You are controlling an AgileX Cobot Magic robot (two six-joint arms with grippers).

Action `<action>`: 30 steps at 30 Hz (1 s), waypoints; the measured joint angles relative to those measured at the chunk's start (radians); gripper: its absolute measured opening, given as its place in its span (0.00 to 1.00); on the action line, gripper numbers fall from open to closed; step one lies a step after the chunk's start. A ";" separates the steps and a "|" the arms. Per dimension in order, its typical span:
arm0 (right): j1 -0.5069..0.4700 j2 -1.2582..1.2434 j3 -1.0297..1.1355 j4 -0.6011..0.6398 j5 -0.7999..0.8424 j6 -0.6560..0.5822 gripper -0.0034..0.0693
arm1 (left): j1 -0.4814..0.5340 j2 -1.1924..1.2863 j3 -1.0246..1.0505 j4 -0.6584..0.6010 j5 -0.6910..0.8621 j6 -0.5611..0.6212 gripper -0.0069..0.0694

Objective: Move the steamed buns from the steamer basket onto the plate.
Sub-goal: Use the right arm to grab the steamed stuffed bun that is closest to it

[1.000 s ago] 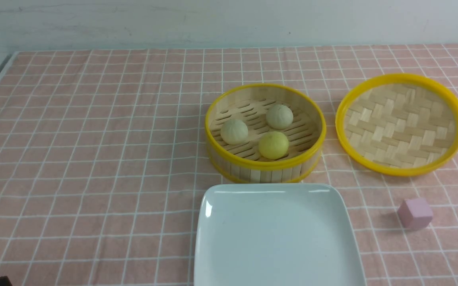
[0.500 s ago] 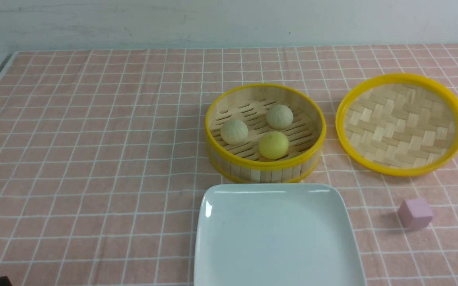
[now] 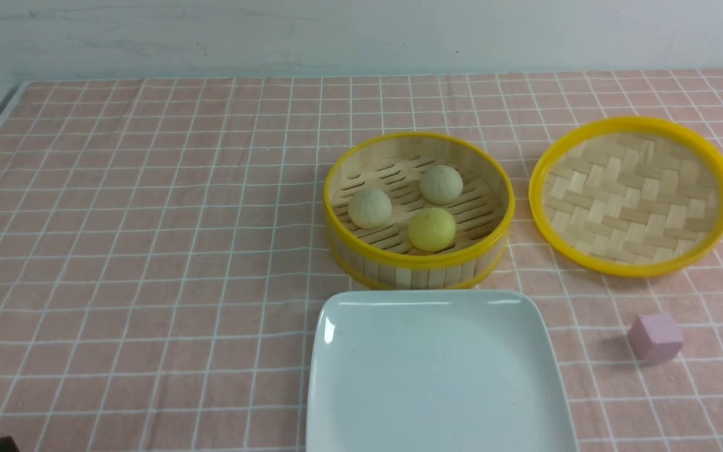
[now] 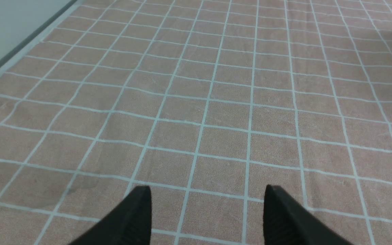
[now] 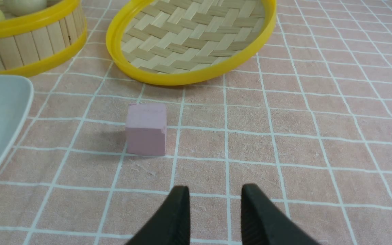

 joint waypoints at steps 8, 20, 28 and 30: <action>0.000 0.000 -0.022 0.034 -0.089 0.052 0.38 | 0.000 0.000 0.000 0.000 0.000 0.000 0.68; 0.000 0.000 -0.480 0.104 0.161 0.101 0.38 | 0.000 0.000 0.000 0.000 0.000 0.000 0.68; 0.000 0.000 -0.565 0.185 0.239 0.101 0.38 | 0.000 0.000 0.000 0.000 0.000 0.000 0.68; 0.000 0.000 -0.565 0.192 0.237 0.101 0.38 | 0.000 0.000 0.000 0.000 0.000 0.000 0.68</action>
